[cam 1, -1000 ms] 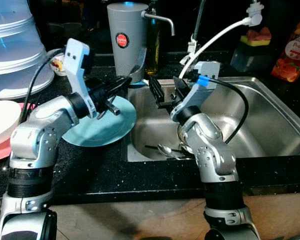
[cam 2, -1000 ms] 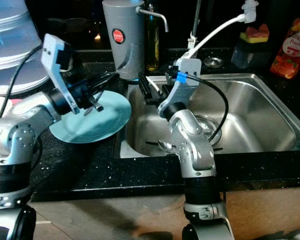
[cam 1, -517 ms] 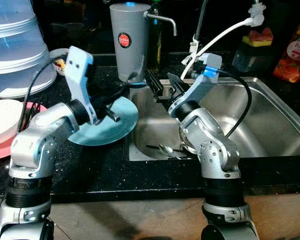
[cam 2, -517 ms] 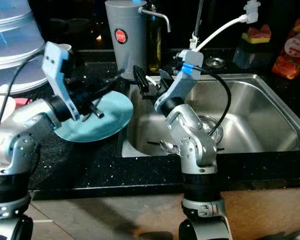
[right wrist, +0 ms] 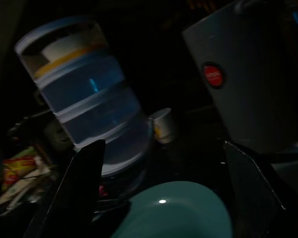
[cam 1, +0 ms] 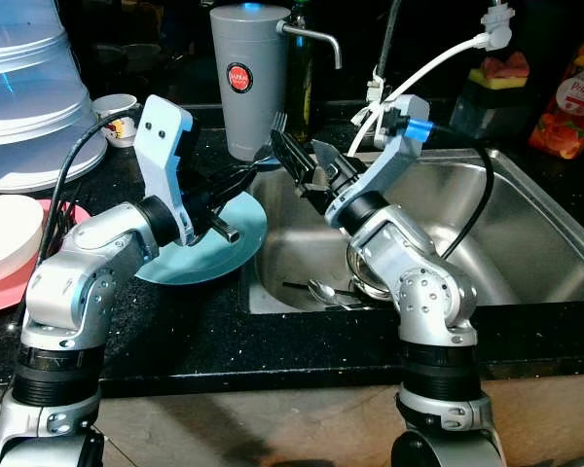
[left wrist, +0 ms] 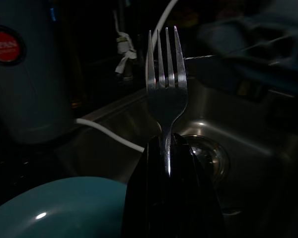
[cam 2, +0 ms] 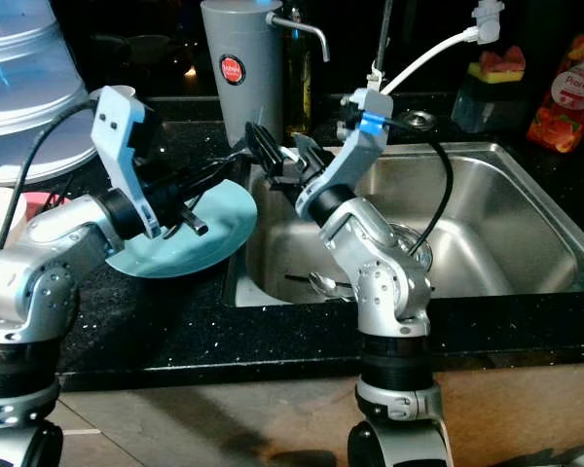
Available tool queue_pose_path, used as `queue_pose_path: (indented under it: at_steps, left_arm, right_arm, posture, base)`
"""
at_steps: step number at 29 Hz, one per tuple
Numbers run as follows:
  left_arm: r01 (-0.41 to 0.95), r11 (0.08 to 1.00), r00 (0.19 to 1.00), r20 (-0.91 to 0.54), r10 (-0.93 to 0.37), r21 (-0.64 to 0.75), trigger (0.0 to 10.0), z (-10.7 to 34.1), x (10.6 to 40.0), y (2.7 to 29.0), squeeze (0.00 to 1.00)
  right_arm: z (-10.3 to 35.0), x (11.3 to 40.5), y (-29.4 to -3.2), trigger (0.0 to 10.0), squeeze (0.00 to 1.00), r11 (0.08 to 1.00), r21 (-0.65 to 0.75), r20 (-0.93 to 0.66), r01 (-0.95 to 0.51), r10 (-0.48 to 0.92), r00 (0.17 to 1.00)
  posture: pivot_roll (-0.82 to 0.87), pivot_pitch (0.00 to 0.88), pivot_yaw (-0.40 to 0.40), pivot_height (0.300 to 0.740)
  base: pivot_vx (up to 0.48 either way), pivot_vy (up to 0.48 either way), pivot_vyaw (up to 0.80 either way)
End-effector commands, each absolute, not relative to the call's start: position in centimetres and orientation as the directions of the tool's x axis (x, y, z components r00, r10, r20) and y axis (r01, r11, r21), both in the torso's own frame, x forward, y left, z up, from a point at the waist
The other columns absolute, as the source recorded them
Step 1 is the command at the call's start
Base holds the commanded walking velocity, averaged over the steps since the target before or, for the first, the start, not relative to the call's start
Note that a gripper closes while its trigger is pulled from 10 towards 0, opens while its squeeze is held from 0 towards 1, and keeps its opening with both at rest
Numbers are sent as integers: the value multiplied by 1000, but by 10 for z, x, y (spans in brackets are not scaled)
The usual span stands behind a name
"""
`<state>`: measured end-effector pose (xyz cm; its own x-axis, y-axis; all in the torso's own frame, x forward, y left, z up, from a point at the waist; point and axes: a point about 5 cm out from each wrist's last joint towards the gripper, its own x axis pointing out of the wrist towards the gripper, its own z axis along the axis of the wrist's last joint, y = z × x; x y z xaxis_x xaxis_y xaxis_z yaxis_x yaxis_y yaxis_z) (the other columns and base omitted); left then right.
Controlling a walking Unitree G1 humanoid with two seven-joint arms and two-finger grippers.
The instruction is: Kitchen organization
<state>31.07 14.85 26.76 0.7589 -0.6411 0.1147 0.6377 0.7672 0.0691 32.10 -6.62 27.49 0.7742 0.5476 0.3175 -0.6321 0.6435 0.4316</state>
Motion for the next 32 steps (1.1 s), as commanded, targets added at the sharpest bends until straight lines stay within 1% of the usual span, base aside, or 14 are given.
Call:
queue_pose_path:
  at_steps: [1,4,5,8,10,13,19,21,24,25,26,27,28,32]
  left_arm:
    - [627,776,770,95,-631,72,0,263,312,150,0]
    - [624,778,773,90,-628,72,0,261,312,149,0]
    - [630,774,768,94,-634,69,0,262,312,148,0]
    - [635,769,763,97,-639,69,0,262,311,146,0]
    - [647,759,753,102,-650,69,0,263,310,143,0]
    - [659,748,741,105,-663,71,0,264,308,141,0]
    - [666,743,736,106,-669,69,0,264,306,140,0]
    - [699,712,705,99,-702,71,0,261,301,134,0]
    - [713,697,691,95,-717,73,0,259,299,131,0]
    - [715,696,690,94,-718,73,0,259,298,130,0]
    - [715,695,689,92,-719,73,0,259,298,130,0]
    - [715,695,689,92,-719,73,0,259,298,130,0]
    - [716,694,688,92,-720,73,0,258,298,129,0]
    - [717,693,688,88,-721,72,0,258,298,130,0]
  right_arm:
    - [283,316,-60,10000,0,597,430,348,-677,583,734]
    - [284,312,-56,10000,0,594,390,343,-703,615,710]
    - [282,311,-54,10000,0,613,357,326,-705,626,709]
    - [280,311,-52,10000,0,627,334,310,-704,632,710]
    - [275,312,-52,10000,0,657,317,276,-684,626,729]
    - [271,316,-54,10000,0,684,320,252,-655,605,755]
    - [271,317,-56,10000,0,698,319,248,-641,591,768]
    - [270,320,-58,10000,0,706,340,245,-621,571,784]
    - [270,322,-59,10000,0,709,357,246,-608,557,794]
    - [270,322,-59,8980,0,712,361,244,-603,552,797]
    - [270,323,-60,4078,0,716,364,241,-596,545,803]
    - [270,323,-60,4078,0,716,364,241,-596,545,803]
    - [269,324,-61,0,0,718,371,239,-589,539,808]
    - [269,325,-63,0,0,719,383,238,-580,530,814]
  posture:
    - [42,0,4,740]
    - [40,0,6,740]
    - [40,0,6,740]
    - [40,0,7,740]
    - [41,0,8,740]
    - [44,0,8,740]
    - [46,0,6,740]
    - [47,0,4,740]
    - [47,0,3,740]
    - [47,0,3,740]
    - [47,0,3,740]
    - [47,0,3,740]
    - [45,0,2,740]
    - [46,0,1,740]
  base:
    - [0,0,0]
    - [0,0,0]
    - [0,0,0]
    - [0,0,0]
    - [0,0,0]
    - [0,0,0]
    - [0,0,0]
    - [0,0,0]
    - [0,0,0]
    - [0,0,0]
    - [0,0,0]
    - [0,0,0]
    - [0,0,0]
    - [0,0,0]
